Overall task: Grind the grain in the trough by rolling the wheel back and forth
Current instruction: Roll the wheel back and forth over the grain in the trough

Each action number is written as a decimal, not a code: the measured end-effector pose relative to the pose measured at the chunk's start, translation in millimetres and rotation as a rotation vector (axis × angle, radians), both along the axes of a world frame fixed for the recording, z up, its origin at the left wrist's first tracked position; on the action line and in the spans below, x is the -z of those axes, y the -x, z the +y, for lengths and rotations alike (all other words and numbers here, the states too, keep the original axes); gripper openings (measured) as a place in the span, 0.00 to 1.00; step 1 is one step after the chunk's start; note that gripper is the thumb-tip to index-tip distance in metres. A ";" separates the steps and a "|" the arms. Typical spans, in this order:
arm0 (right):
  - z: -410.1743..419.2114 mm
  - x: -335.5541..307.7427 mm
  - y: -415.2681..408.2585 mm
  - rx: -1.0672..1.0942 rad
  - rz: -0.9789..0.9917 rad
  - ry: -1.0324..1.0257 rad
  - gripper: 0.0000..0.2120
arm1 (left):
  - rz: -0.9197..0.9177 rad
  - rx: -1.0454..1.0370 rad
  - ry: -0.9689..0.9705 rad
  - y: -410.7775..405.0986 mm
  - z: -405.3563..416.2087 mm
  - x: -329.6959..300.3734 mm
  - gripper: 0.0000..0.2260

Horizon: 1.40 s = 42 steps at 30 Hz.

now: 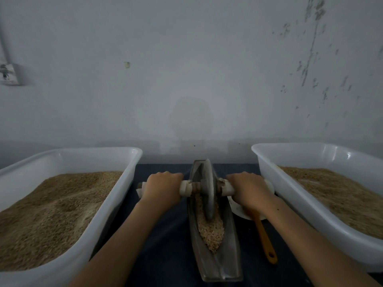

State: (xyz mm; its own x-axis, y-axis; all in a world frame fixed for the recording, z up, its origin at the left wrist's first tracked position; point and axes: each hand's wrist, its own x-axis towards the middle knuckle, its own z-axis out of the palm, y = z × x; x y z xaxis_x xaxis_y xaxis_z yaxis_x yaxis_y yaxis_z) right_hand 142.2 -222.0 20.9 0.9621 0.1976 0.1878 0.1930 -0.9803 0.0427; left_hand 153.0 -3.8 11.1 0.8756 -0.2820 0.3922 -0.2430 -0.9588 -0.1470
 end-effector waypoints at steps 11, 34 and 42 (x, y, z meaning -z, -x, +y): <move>-0.4 -16.1 4.2 0.012 0.317 0.058 0.18 | 0.397 0.051 0.003 -0.6 5.2 -9.4 0.11; -4.0 -12.0 1.7 -0.016 0.291 0.039 0.16 | 0.381 0.066 -0.033 -0.9 4.5 -8.9 0.08; 4.6 2.8 3.2 -0.040 -0.133 0.009 0.06 | 0.060 0.050 0.042 -1.9 6.6 5.1 0.06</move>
State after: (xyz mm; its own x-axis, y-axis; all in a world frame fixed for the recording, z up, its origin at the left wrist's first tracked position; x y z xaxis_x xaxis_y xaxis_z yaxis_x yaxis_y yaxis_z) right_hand 139.0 -217.4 18.1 0.9204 0.2374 0.3107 0.2238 -0.9714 0.0793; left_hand 154.8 2.9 6.0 0.8831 -0.3103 0.3519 -0.2976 -0.9503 -0.0910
